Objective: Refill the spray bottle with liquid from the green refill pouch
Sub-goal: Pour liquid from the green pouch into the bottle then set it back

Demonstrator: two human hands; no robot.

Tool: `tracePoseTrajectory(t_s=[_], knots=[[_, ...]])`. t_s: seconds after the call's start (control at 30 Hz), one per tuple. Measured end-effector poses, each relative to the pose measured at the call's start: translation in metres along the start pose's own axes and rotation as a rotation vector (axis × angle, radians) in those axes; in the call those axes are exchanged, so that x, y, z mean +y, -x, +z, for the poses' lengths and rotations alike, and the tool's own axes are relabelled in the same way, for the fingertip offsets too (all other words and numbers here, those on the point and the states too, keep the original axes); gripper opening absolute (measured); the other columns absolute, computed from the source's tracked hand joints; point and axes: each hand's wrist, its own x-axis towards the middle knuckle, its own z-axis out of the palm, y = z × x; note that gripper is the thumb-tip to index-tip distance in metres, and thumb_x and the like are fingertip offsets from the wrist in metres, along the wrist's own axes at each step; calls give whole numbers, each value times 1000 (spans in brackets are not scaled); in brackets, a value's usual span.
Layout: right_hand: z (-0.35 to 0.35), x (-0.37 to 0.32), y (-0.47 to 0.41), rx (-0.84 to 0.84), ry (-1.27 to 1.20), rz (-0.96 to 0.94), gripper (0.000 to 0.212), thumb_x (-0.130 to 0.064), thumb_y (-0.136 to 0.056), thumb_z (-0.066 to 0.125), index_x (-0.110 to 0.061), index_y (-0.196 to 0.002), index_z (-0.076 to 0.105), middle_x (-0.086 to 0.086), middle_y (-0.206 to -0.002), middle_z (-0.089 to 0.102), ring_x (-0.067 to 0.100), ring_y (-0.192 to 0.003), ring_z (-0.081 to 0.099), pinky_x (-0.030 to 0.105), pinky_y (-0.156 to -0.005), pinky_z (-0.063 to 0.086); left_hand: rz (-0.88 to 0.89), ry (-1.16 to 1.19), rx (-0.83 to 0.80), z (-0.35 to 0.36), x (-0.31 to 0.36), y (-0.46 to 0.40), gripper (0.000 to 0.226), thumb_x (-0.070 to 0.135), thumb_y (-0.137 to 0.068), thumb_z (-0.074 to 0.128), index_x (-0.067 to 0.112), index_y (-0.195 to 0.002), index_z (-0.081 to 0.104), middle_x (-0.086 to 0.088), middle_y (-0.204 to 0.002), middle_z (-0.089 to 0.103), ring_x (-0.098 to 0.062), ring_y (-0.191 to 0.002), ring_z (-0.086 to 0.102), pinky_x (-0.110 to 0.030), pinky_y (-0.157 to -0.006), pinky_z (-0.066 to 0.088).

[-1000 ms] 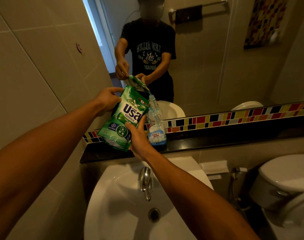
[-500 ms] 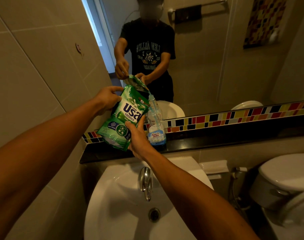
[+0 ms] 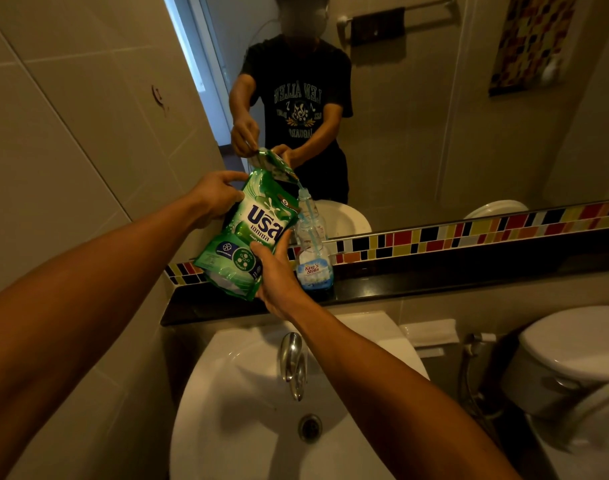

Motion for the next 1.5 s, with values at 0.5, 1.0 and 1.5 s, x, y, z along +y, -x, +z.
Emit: tracePoseTrajectory(t_s=[0.5, 1.0, 1.5], knots=[[2, 0, -2, 4, -26, -6, 92, -26, -93, 62, -52, -159, 2, 7, -147, 57, 33, -127, 64, 67, -100, 51, 9, -32, 0, -3, 2, 0, 47, 2, -98, 52, 21, -141, 53, -17, -109, 66, -21, -80, 65, -43, -84, 56], [0, -1, -1, -8, -28, 6, 91, -27, -96, 61, -51, -159, 0, 8, -149, 56, 33, -127, 64, 66, -100, 52, 15, -26, 5, 0, 7, 3, 47, 1, -98, 51, 21, -140, 54, -18, -115, 67, -19, -78, 65, -36, -74, 56], [-2, -1, 2, -1, -26, 14, 90, -24, -99, 60, -53, -159, -1, 8, -149, 55, 33, -127, 63, 67, -100, 51, -2, -24, 5, 3, 8, 2, 47, 1, -99, 51, 23, -140, 55, -14, -110, 67, -16, -76, 64, -31, -63, 54]])
